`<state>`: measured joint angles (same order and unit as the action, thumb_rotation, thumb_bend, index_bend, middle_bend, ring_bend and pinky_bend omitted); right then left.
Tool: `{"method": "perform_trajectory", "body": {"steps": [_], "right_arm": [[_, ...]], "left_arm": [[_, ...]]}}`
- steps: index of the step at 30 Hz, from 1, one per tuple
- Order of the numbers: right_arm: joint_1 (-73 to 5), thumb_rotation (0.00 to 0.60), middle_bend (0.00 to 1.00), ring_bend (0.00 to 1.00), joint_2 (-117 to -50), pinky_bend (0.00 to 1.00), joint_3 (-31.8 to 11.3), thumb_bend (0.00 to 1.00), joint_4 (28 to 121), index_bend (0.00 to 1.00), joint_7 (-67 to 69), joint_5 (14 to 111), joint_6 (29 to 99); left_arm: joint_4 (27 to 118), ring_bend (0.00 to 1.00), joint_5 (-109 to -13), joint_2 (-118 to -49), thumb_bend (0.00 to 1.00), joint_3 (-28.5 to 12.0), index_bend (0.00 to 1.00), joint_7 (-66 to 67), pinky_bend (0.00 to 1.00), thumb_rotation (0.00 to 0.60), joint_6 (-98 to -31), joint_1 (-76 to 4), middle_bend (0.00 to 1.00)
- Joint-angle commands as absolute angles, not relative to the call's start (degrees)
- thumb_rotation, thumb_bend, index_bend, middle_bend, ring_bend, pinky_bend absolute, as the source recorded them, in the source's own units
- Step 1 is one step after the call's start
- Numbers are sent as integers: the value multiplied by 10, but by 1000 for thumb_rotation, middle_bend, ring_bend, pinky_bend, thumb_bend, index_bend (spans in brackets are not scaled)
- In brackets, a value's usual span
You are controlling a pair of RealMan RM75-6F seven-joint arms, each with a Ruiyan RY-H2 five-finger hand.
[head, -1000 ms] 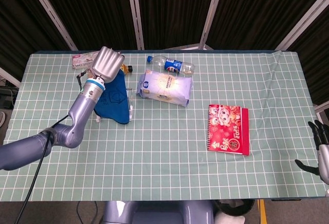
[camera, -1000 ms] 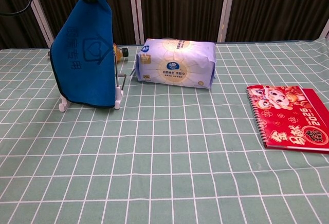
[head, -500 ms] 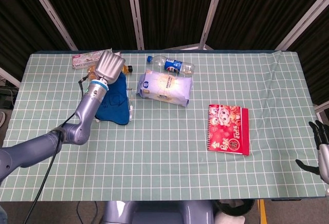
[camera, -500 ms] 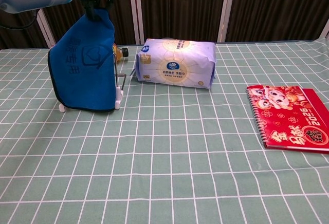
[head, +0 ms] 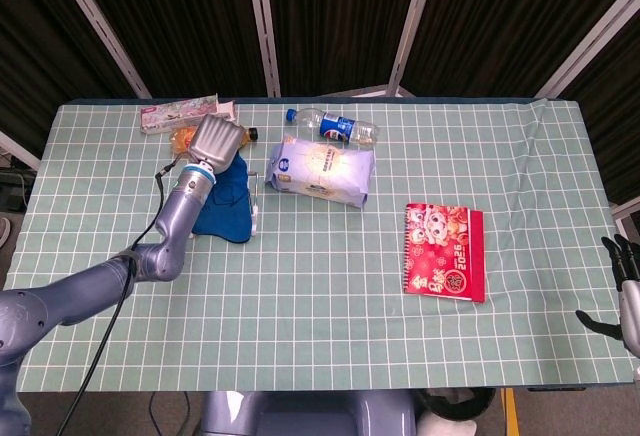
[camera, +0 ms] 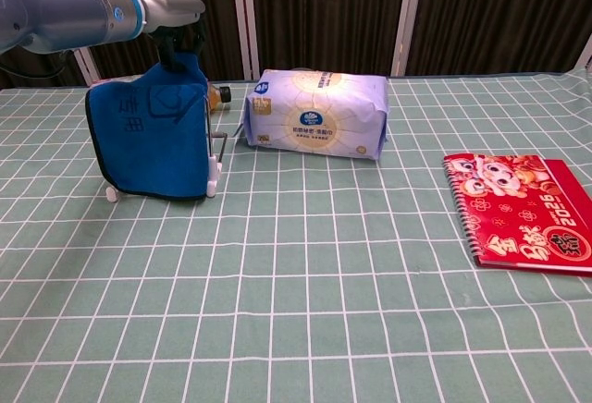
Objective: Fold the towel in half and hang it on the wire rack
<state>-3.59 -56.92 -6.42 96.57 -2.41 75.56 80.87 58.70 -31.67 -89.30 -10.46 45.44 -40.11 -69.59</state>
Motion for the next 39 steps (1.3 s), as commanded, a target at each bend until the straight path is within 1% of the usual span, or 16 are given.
{"method": "perform_trajectory", "body": {"steps": [1,2,3,5,6,7,12,18,23,28,29,31,33,34,36,39], "right_arm": [[-36,600,0,0,-569,0,-64,0,966,0,-24,755,808],[-36,600,0,0,-569,0,-64,0,966,0,-24,755,808],[-36,600,0,0,-569,0,-64,0,966,0,-24,756,808],[-36,600,0,0,-569,0,-64,0,966,0,-24,756,809],[-35,600,0,0,-569,0,-64,0,966,0,-24,756,809],[-35,600,0,0,-569,0,-64,0,966,0,-24,757,809],[-35,600,0,0,-569,0,-63,0,967,0,-23,759,811],[-32,600,0,0,-567,0,-60,0,970,0,-22,767,816],[-32,600,0,0,-567,0,-59,0,972,0,-20,772,818],[-32,600,0,0,-567,0,-57,0,973,0,-19,777,819],[-32,600,0,0,-567,0,-57,0,973,0,-19,778,820],[-32,600,0,0,-568,0,-57,0,971,0,-17,782,821],[-32,600,0,0,-568,0,-57,0,969,0,-13,788,825],[-31,600,0,0,-569,0,-57,0,967,0,-10,792,829],[-28,600,0,0,-570,0,-59,0,961,0,5,808,846],[-26,600,0,0,-570,0,-59,0,953,0,22,821,856]], "left_arm": [[584,878,-300,-897,671,-102,715,458,1000,600,-394,-699,934],[584,875,-294,-897,596,-101,604,459,1000,600,-393,-699,929],[584,871,-289,-897,450,-100,411,459,1000,600,-392,-699,920],[587,864,-278,-895,218,-99,138,463,1000,600,-391,-700,905],[589,860,-271,-893,132,-98,46,465,1000,600,-391,-701,897],[592,855,-263,-891,80,-96,6,469,1000,600,-390,-702,890],[607,847,-225,-881,15,-89,0,486,1000,600,-398,-708,862],[638,845,-221,-857,0,-88,0,485,1000,600,-438,-701,854],[663,835,-278,-836,1,-99,0,429,1000,600,-463,-676,821],[702,767,-372,-809,0,-114,0,332,970,600,-510,-631,713],[710,717,-386,-804,0,-115,0,316,912,600,-520,-623,662],[732,581,-420,-791,0,-117,0,282,732,600,-546,-601,538],[764,292,-451,-772,0,-115,0,250,408,600,-580,-572,261],[784,158,-461,-762,0,-114,0,240,278,600,-596,-558,125],[886,29,-481,-707,0,-95,0,231,141,600,-678,-494,9],[975,0,-512,-662,0,-77,0,224,40,600,-743,-439,0]]}}
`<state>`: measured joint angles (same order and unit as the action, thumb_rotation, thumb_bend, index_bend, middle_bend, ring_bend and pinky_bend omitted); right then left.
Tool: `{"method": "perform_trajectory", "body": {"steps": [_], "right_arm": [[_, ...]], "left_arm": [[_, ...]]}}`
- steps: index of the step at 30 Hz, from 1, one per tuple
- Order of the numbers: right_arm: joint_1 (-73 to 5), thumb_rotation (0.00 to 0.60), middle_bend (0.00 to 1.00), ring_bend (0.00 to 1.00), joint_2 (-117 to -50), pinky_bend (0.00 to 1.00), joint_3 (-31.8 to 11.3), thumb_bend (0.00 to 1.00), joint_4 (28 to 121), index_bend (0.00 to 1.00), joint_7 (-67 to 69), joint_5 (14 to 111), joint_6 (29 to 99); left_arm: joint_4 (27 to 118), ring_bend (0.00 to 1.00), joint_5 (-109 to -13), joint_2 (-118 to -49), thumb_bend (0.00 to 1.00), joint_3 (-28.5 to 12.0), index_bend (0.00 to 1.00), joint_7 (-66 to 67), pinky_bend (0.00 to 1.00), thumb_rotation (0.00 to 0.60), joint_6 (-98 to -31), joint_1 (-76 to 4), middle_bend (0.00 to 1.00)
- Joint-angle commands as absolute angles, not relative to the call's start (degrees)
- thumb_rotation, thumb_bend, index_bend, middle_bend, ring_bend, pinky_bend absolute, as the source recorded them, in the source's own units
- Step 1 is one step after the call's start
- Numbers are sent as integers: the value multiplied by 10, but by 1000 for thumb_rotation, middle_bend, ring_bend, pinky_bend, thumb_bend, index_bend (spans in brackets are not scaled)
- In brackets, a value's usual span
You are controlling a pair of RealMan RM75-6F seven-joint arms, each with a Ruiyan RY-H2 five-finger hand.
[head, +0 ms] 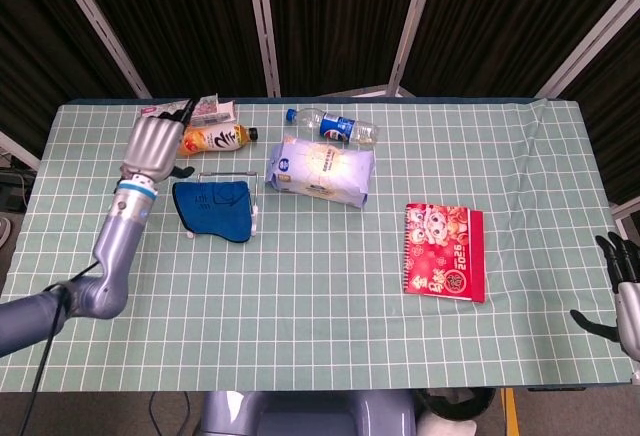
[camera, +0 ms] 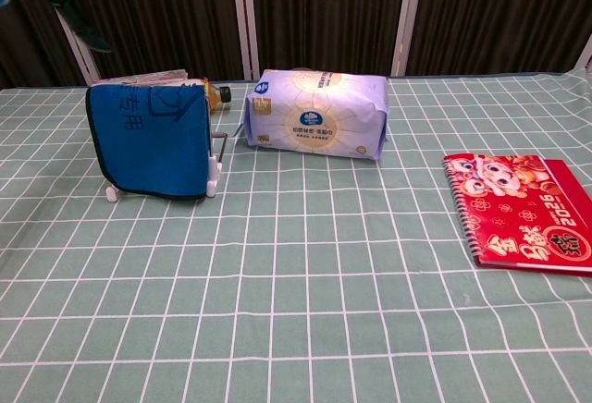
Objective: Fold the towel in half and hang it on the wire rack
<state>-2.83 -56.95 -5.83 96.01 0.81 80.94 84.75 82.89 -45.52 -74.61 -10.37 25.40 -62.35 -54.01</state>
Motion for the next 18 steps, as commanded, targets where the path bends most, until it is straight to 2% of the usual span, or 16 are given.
{"method": "perform_trajectory", "body": {"steps": [1,6,11,15,18], "right_arm": [[-25,600,0,0,-570,0,-59,0,950,0,27,825,860],[-23,600,0,0,-568,0,-59,0,943,0,46,839,871],[-21,600,0,0,-571,0,-59,0,933,0,61,853,884],[-20,600,0,0,-573,0,-59,0,928,0,65,857,889],[-19,600,0,0,-573,0,-58,0,927,0,66,861,893]], "left_arm": [[997,0,-524,-650,0,-70,0,218,26,600,-763,-421,0],[1057,0,-602,-615,0,-31,0,189,2,600,-839,-345,0],[1081,0,-693,-605,0,30,0,182,0,600,-912,-257,0],[1076,0,-734,-616,0,60,0,178,0,600,-940,-208,0],[1066,0,-754,-626,0,67,0,170,0,600,-951,-182,0]]}}
